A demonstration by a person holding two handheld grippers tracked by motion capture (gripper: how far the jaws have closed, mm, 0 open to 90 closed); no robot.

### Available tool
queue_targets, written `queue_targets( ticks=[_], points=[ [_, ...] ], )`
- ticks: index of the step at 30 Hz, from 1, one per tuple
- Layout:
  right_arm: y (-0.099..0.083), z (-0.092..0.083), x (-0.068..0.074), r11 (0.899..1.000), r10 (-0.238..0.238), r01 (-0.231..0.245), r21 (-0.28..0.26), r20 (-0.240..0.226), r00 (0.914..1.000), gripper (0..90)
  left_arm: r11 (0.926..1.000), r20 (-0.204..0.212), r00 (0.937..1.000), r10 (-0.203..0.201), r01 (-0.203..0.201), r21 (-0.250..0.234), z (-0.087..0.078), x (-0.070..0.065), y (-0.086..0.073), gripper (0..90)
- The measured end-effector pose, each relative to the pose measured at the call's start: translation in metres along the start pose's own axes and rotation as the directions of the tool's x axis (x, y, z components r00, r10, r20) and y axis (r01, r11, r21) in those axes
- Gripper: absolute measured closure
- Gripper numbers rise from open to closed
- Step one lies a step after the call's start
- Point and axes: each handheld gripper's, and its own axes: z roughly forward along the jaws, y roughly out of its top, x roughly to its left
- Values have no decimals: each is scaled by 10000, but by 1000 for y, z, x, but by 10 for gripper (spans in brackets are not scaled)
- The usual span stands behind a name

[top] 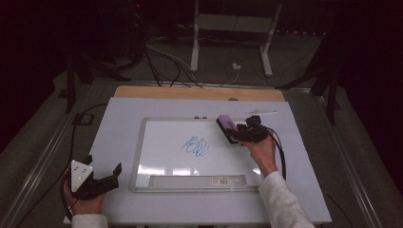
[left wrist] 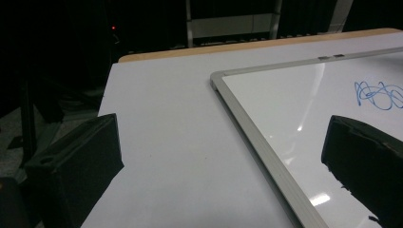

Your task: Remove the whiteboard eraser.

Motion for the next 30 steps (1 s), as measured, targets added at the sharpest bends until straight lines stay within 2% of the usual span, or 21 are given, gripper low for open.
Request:
queue_targets(
  ticks=[19, 30],
  points=[
    [-5, 7, 22, 9965, -790, 793, 257, -140, 9968, 400, 10000, 3, 10000, -20, 20, -50, 0, 0, 0, 5],
    [-9, 11, 36, 9899, -1341, 1348, 441, -190, 9908, 400, 10000, 22, 10000, -32, 32, -73, 0, 1, 0, 5]
  ],
)
